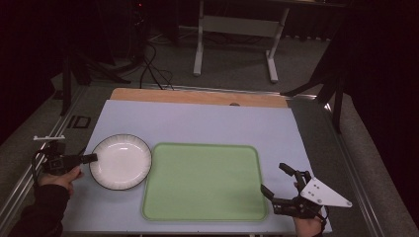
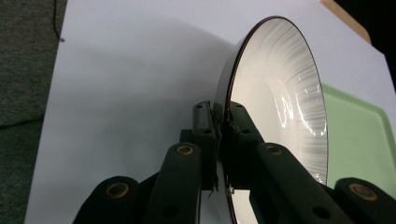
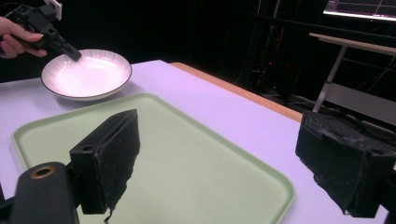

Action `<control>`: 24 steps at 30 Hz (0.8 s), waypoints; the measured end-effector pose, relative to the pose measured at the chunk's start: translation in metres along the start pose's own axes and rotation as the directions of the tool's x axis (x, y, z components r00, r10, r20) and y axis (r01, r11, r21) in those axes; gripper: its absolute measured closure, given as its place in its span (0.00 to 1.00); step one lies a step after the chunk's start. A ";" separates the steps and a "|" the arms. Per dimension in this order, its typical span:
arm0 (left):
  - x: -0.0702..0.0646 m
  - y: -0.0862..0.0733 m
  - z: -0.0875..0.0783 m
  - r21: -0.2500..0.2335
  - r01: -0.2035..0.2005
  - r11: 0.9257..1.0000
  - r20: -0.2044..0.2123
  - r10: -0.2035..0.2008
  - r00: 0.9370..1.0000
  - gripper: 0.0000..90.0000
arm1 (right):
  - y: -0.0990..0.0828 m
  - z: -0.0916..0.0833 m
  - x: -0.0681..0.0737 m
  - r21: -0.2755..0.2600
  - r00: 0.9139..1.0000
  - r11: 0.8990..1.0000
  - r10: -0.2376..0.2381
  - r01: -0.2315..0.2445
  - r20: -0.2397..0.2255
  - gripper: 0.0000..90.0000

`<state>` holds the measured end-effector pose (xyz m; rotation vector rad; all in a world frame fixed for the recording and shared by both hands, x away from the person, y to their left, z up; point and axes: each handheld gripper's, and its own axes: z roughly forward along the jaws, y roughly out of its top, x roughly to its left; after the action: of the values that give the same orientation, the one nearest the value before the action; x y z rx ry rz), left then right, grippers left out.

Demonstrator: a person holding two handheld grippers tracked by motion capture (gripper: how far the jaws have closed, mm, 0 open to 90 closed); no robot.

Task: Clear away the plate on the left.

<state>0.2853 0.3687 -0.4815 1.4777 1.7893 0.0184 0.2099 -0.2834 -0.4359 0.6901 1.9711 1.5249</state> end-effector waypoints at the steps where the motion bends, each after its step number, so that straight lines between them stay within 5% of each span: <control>1: -0.002 0.000 0.000 -0.001 -0.002 1.000 0.002 0.002 1.000 0.95 | 0.000 0.000 0.000 0.000 1.000 1.000 0.000 0.000 0.000 0.15; 14: -0.030 0.004 -0.006 0.002 -0.013 1.000 0.077 0.013 0.997 0.95 | 0.000 0.001 -0.001 0.010 1.000 1.000 0.006 -0.006 0.003 0.15; 24: -0.067 0.009 -0.003 0.024 -0.086 0.996 0.095 0.083 0.992 0.95 | 0.000 0.000 -0.001 0.005 1.000 1.000 0.007 -0.007 0.001 0.15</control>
<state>0.2908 0.3174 -0.4385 1.5481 1.6576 -0.0327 0.2105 -0.2843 -0.4354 0.7002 1.9737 1.5241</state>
